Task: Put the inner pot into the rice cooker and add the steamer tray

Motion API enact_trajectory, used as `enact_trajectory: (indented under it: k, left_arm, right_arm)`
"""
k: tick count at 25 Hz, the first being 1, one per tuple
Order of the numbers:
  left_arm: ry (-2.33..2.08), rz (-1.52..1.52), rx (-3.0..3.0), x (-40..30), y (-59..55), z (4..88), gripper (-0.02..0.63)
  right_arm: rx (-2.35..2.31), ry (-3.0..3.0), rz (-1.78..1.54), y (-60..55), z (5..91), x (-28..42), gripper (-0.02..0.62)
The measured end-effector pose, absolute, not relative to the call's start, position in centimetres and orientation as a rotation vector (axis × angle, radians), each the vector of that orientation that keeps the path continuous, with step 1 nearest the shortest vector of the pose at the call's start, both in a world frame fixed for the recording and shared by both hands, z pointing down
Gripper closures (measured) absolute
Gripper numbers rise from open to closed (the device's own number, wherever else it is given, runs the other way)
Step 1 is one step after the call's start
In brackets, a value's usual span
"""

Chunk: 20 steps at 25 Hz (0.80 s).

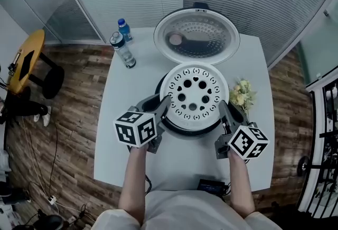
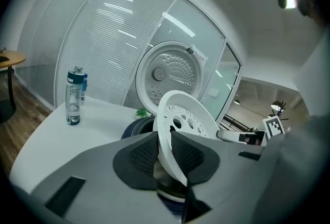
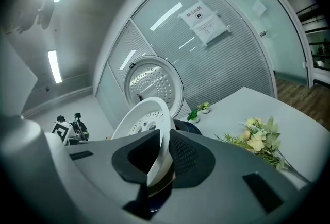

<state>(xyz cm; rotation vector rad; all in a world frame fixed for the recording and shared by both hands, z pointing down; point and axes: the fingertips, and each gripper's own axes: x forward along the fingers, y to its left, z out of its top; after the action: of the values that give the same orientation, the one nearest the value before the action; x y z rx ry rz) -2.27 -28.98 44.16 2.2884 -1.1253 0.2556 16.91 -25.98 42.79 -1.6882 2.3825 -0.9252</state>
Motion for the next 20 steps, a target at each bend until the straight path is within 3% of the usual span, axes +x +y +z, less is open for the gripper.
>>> enact_trajectory:
  k: [20]
  left_arm:
    - [-1.153, 0.341, 2.347, -1.8, -29.2, 45.8, 0.523]
  right_arm:
    - [-1.772, 2.476, -0.866, -26.5, 44.2, 16.8, 0.523]
